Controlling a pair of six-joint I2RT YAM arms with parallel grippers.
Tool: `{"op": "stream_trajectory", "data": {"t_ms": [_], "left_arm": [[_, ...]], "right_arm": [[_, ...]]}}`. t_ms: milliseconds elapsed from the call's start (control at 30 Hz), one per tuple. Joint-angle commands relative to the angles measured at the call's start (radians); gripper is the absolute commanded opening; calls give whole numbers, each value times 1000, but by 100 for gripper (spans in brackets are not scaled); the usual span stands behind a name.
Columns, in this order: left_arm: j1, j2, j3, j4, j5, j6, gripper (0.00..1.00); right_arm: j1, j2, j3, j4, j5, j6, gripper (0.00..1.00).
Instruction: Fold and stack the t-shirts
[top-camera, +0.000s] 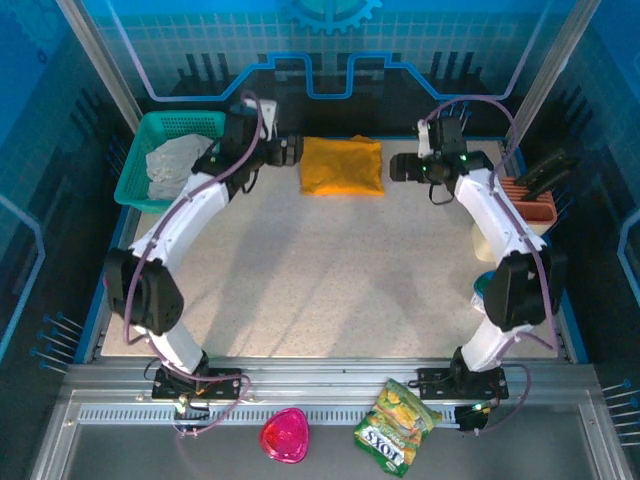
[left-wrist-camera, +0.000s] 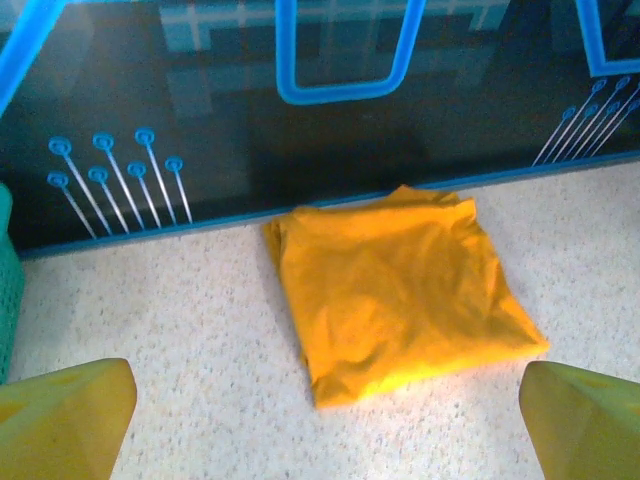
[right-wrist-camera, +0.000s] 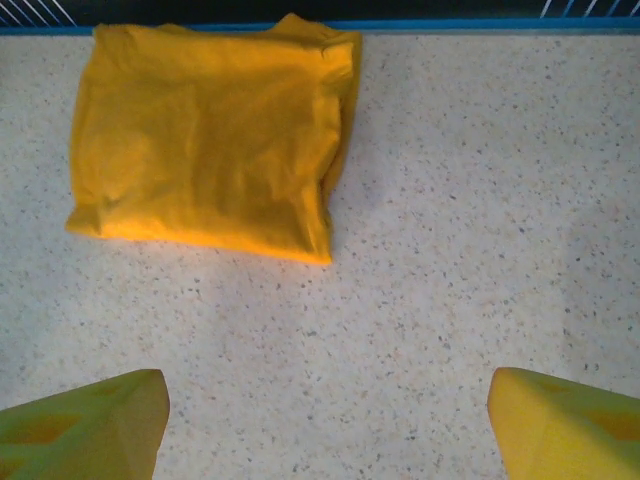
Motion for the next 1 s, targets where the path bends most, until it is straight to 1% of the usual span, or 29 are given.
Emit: {"op": "stream_trajectory", "data": {"t_ms": [0, 100, 200, 233, 333, 400, 500, 533, 567, 600, 667, 700, 733, 767, 800, 833, 867, 900, 933, 967], "left_arm": [[2, -135, -232, 250, -8, -1, 99], [13, -258, -487, 456, -26, 5, 99], [21, -369, -726, 643, -127, 28, 99], [26, -402, -800, 695, -174, 35, 99], [52, -478, -970, 775, -278, 22, 99], [79, -501, -1063, 837, -306, 9, 99], [127, -488, -1174, 943, -309, -9, 99], [146, -468, -1206, 1001, -297, -2, 99], [154, -471, -1217, 1026, -310, 2, 99], [167, -481, -1221, 1015, -307, 3, 99], [199, -455, -1251, 1120, -323, 9, 99], [219, -427, -1269, 1186, -309, 19, 99], [244, -408, -1277, 1222, -289, -3, 99], [256, -419, -1268, 1172, -247, -17, 99], [265, -413, -1260, 1120, -206, -12, 99], [266, -384, -1268, 1149, -183, 2, 99], [267, -345, -1285, 1203, -174, 11, 99], [269, -288, -1312, 1306, -171, 0, 99], [271, -224, -1335, 1425, -140, 5, 99], [271, -152, -1341, 1502, -107, 18, 99]], "right_arm": [[-15, -132, -200, 184, 53, -49, 84], [-24, -265, -430, 372, 77, -96, 84], [-30, -384, -685, 615, 95, -157, 86], [-33, -418, -776, 715, 112, -166, 100], [-43, -457, -985, 989, 137, -197, 100], [-43, -438, -1071, 1115, 144, -230, 100], [-46, -362, -1129, 1232, 158, -251, 100], [-47, -326, -1140, 1284, 150, -257, 100], [-42, -315, -1134, 1291, 153, -260, 100], [-41, -311, -1136, 1300, 125, -267, 100], [-43, -277, -1186, 1478, 86, -274, 100], [-45, -254, -1205, 1515, 89, -269, 100], [-52, -216, -1223, 1580, 93, -257, 100], [-55, -168, -1250, 1677, 97, -253, 100], [-58, -99, -1288, 1823, 97, -252, 100], [-58, -66, -1323, 1948, 105, -256, 100], [-65, -79, -1343, 1954, 95, -245, 100], [-77, -90, -1341, 1926, 82, -232, 100], [-87, -92, -1325, 1899, 65, -226, 100], [-91, -103, -1308, 1857, 52, -225, 100]]}}
